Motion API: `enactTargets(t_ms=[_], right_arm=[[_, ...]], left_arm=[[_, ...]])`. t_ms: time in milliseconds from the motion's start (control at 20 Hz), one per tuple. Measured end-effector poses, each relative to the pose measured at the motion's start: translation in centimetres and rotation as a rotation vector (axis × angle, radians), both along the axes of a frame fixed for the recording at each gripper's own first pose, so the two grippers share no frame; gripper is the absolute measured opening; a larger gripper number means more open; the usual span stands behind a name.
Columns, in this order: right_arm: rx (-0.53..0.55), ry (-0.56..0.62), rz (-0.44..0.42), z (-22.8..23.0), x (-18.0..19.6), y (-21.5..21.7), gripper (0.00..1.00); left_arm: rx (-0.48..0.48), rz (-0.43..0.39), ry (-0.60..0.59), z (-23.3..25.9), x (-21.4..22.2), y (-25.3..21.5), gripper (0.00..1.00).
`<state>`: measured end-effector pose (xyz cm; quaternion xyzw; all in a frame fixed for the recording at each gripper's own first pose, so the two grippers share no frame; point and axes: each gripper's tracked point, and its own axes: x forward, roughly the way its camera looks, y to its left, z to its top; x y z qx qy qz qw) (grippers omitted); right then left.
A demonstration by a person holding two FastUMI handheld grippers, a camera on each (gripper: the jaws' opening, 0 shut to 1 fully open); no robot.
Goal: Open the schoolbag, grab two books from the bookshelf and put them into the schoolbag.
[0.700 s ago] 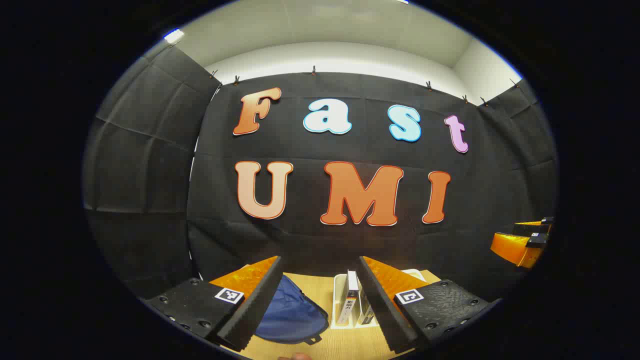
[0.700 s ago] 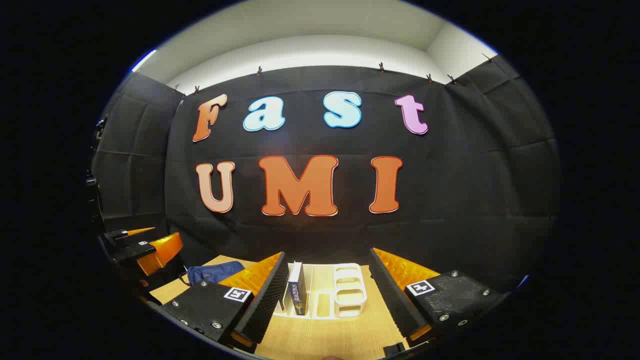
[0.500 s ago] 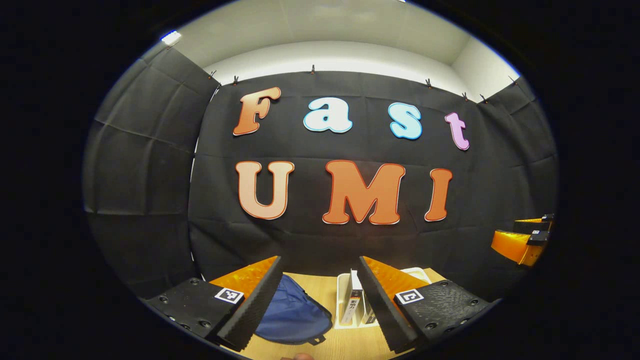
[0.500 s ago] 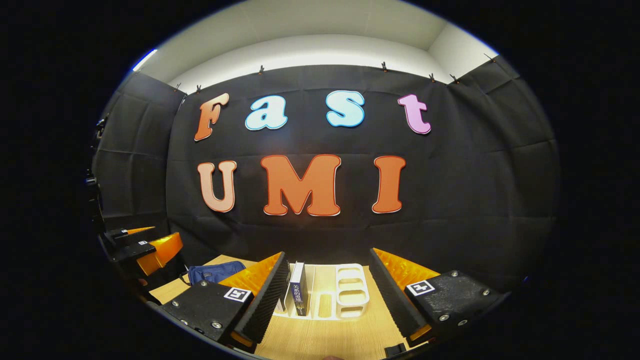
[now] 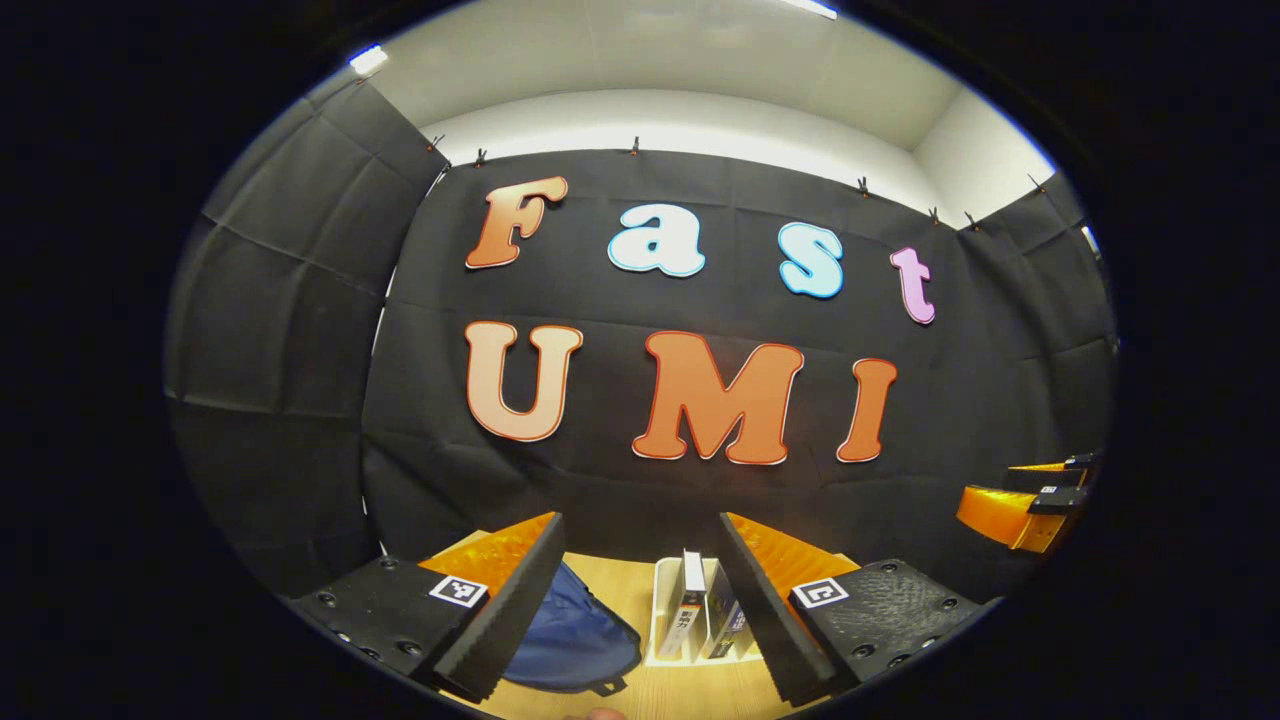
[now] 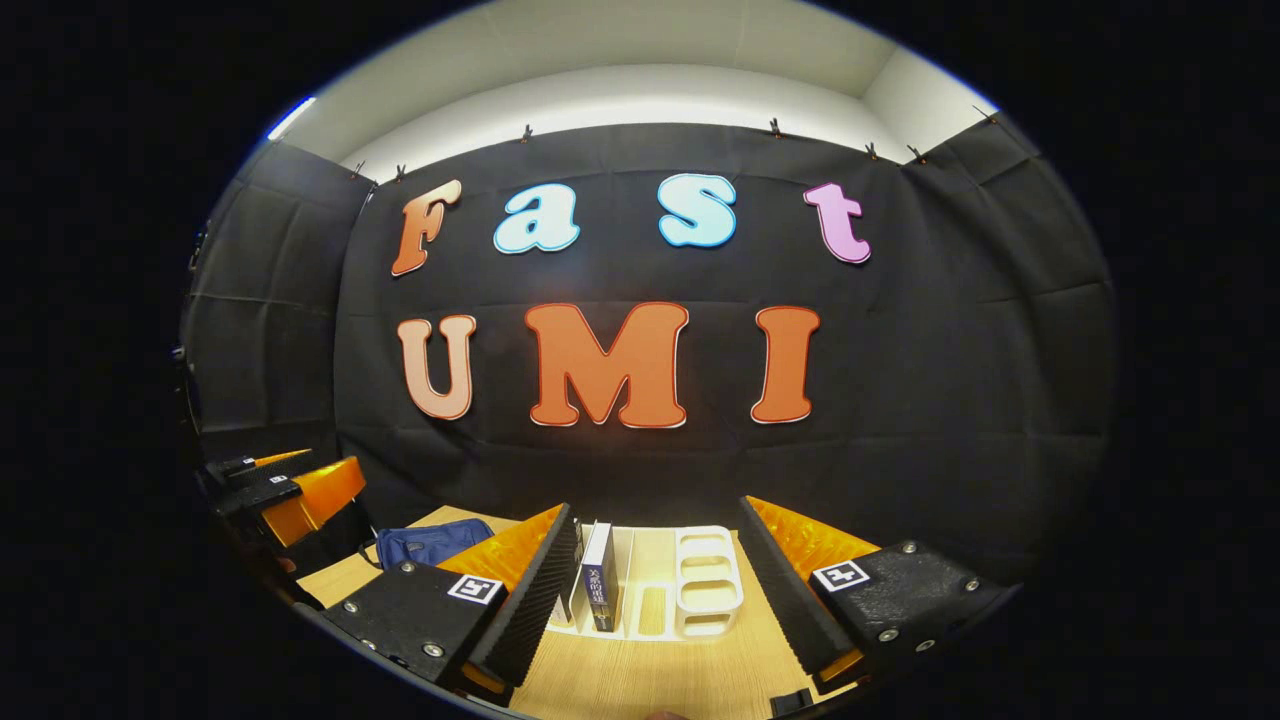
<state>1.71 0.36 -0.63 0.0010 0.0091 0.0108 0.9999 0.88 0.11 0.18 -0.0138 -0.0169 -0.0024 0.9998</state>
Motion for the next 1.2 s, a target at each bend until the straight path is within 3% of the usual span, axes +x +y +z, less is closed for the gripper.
enactTargets(t_ms=[100, 350, 850, 1200], right_arm=[[0.005, 0.004, -0.002, -0.1, 0.0, -0.3, 0.97], [-0.005, 0.001, -0.016, -0.4, -0.1, -1.2, 0.97], [0.005, 0.016, -0.032, -1.0, -0.7, -2.9, 1.0], [0.008, 0.013, -0.029, -0.7, -0.7, -2.8, 0.97]], left_arm=[[0.03, 0.021, 0.002, 0.0, 0.1, 0.2, 0.94], [-0.02, 0.002, 0.037, -1.2, 0.4, -0.8, 0.94], [-0.026, -0.01, 0.013, -1.1, 0.0, -1.4, 0.94], [-0.031, 0.019, 0.002, -0.9, -0.2, 0.0, 0.94]])
